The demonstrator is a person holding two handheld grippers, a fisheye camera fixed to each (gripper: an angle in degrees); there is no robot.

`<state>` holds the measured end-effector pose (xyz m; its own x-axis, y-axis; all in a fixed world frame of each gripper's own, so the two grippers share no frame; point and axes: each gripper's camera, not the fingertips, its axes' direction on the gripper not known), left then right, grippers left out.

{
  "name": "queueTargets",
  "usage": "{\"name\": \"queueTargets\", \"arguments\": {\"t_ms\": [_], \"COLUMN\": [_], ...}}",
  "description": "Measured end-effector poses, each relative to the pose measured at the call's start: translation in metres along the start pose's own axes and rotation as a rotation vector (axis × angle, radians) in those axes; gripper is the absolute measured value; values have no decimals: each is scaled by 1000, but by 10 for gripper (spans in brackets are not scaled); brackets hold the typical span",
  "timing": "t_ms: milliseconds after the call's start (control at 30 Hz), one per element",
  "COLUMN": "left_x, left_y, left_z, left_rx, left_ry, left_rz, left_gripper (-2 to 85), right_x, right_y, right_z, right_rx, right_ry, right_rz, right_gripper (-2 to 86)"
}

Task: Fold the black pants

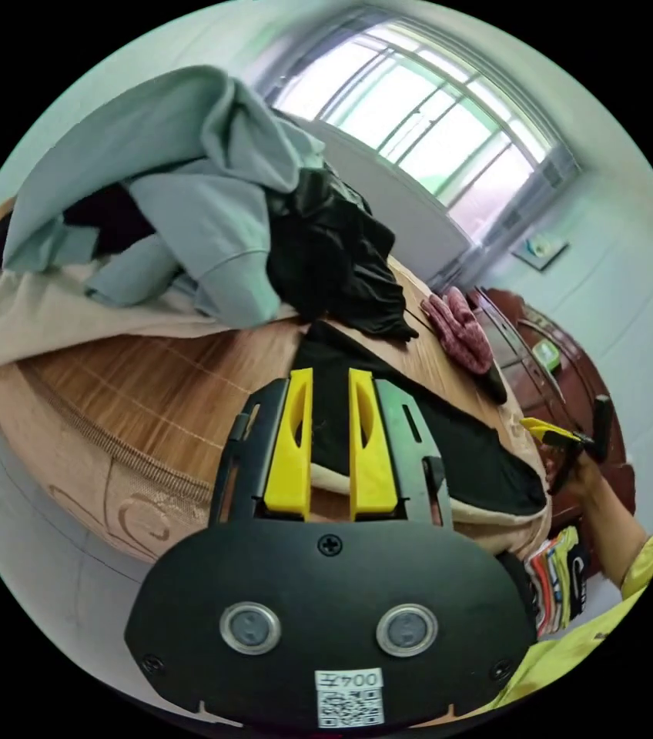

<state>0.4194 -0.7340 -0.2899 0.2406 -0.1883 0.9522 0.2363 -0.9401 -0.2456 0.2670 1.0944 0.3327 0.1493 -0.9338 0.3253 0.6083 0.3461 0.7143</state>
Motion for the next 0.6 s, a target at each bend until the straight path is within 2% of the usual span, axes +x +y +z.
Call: {"name": "queueTargets", "arguments": {"t_ms": [67, 200, 367, 600], "left_x": [-20, -36, -72, -108], "left_y": [-7, -29, -47, -64], "left_z": [-7, -30, -40, -56], "left_rx": [14, 119, 137, 176], "left_ry": [20, -104, -72, -6], "left_rz": [-62, -88, -194, -285], "left_gripper": [68, 74, 69, 51], "right_x": [-23, -40, -66, -82], "right_y": [-29, -72, -122, -144], "right_z": [23, 80, 172, 246], "right_rx": [150, 206, 69, -111], "right_ry": [-36, -89, -24, 1], "right_rz": [-78, -110, -252, -407], "right_gripper": [94, 95, 94, 94]}}
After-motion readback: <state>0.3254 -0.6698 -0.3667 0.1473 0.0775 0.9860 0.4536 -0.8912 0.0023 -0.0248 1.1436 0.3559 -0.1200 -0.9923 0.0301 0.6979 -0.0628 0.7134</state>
